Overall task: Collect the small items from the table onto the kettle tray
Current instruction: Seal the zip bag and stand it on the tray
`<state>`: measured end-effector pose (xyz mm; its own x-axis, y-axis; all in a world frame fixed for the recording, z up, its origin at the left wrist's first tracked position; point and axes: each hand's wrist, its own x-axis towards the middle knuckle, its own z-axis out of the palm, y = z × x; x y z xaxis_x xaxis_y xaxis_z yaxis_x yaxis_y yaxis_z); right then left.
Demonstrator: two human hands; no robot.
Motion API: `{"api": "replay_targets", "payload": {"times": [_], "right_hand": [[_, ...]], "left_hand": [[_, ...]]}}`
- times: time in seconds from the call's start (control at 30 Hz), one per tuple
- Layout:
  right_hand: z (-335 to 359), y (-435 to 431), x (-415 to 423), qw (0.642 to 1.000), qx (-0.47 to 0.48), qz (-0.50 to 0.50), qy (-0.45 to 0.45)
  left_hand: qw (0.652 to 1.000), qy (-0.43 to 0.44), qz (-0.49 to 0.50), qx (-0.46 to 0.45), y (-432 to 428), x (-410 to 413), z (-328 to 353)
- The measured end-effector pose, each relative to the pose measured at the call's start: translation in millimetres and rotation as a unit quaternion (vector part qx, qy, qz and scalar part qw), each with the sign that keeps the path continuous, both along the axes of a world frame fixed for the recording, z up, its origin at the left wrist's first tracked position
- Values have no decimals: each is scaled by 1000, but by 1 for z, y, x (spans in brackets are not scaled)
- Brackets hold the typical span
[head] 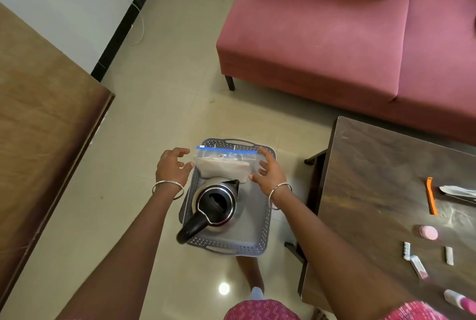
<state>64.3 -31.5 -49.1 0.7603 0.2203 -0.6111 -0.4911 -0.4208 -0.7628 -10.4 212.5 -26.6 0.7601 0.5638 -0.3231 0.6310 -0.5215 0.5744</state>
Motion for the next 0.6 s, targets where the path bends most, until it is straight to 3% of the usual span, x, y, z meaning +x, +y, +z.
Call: {"api": "replay_targets", "payload": {"times": [0.33, 0.6], "right_hand": [[47, -88, -43, 992, -64, -76, -78], [86, -229, -113, 990, -61, -102, -81]], "left_hand": [[993, -113, 33, -29, -93, -24, 75], [994, -87, -25, -58, -259, -82, 92]]}}
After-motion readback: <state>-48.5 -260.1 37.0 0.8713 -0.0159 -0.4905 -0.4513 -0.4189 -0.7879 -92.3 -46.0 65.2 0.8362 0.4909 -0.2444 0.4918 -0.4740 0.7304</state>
